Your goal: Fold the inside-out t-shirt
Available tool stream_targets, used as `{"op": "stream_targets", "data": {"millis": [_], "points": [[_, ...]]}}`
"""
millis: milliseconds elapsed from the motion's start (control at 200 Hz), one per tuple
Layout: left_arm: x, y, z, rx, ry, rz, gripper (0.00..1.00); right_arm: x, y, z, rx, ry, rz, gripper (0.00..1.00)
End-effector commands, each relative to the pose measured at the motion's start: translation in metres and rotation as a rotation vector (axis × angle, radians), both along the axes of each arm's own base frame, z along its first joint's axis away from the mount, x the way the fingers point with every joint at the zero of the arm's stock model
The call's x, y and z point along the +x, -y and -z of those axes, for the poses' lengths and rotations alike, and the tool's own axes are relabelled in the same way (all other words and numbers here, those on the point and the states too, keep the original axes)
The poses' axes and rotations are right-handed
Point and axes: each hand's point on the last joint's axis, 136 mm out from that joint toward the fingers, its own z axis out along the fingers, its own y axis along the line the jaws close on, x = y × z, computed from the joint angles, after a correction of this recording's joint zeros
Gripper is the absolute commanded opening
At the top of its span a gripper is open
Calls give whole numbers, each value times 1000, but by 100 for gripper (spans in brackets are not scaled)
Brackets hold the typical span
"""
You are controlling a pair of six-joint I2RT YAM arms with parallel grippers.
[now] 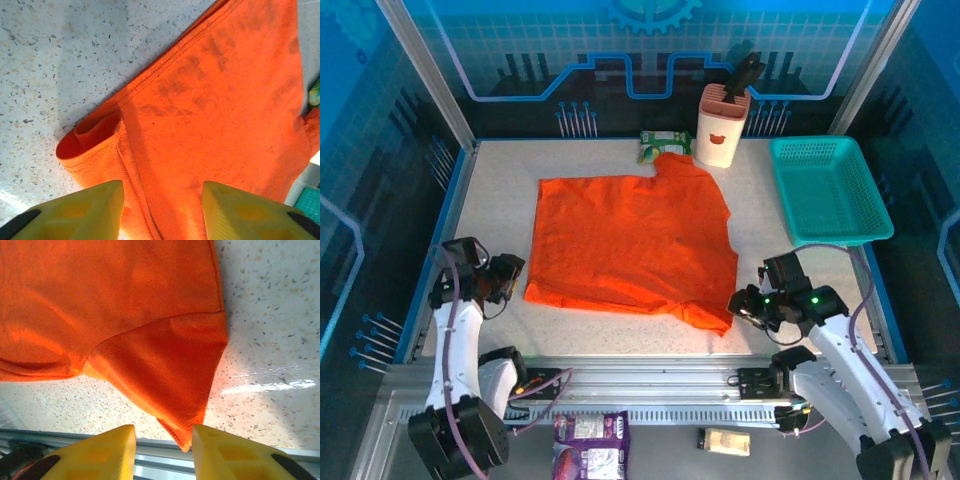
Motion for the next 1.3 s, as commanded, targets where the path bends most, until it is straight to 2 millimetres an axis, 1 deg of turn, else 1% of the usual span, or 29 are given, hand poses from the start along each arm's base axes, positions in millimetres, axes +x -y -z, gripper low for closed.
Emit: {"op": "stream_targets", "data": {"millis": [0,55,95,155,225,315,405,480,520,530,575,635,695,770,821,956,1016,1076,1161,1201,1291], "points": [[-1,-2,-15,12,16,-3,45,0,12,-10,-126,0,-1,37],[4,2,-21,11,33,38,44,3,8,-12,-158,10,-33,36],[6,6,-23,3,32,72,42,6,-2,-14,-162,26,-80,35],[11,15,-24,-25,26,131,39,10,-24,-17,-146,55,-171,34],[15,31,-21,-54,10,202,38,9,-56,-18,-110,79,-302,34],[21,55,-12,-71,-12,305,37,5,-86,-10,-123,68,-434,35],[25,76,1,-69,-56,393,37,4,-100,3,-187,36,-518,37],[26,82,15,-67,-117,416,37,8,-111,9,-219,29,-563,38],[25,81,22,-60,-155,411,38,9,-113,16,-236,14,-576,39],[25,80,25,-58,-168,409,38,13,-118,10,-226,30,-578,39],[22,76,31,-39,-206,401,38,18,-126,9,-216,40,-588,39],[18,65,37,26,-256,385,39,23,-132,11,-216,41,-596,39],[15,47,39,127,-294,351,43,26,-136,12,-219,43,-601,39],[15,28,40,236,-318,321,50,29,-137,12,-226,44,-606,39],[15,20,42,284,-338,318,53,30,-138,11,-225,51,-608,39],[14,8,58,328,-433,332,56,31,-137,9,-226,59,-603,40],[16,7,66,315,-455,344,56,31,-136,8,-224,63,-600,40],[17,10,74,284,-463,366,55,31,-135,7,-221,66,-594,40],[18,15,81,249,-471,390,50,32,-134,6,-215,70,-591,40],[19,17,83,236,-468,397,46,32,-133,4,-212,74,-589,40],[19,19,84,216,-446,385,29,33,-131,3,-209,77,-583,41]]}}
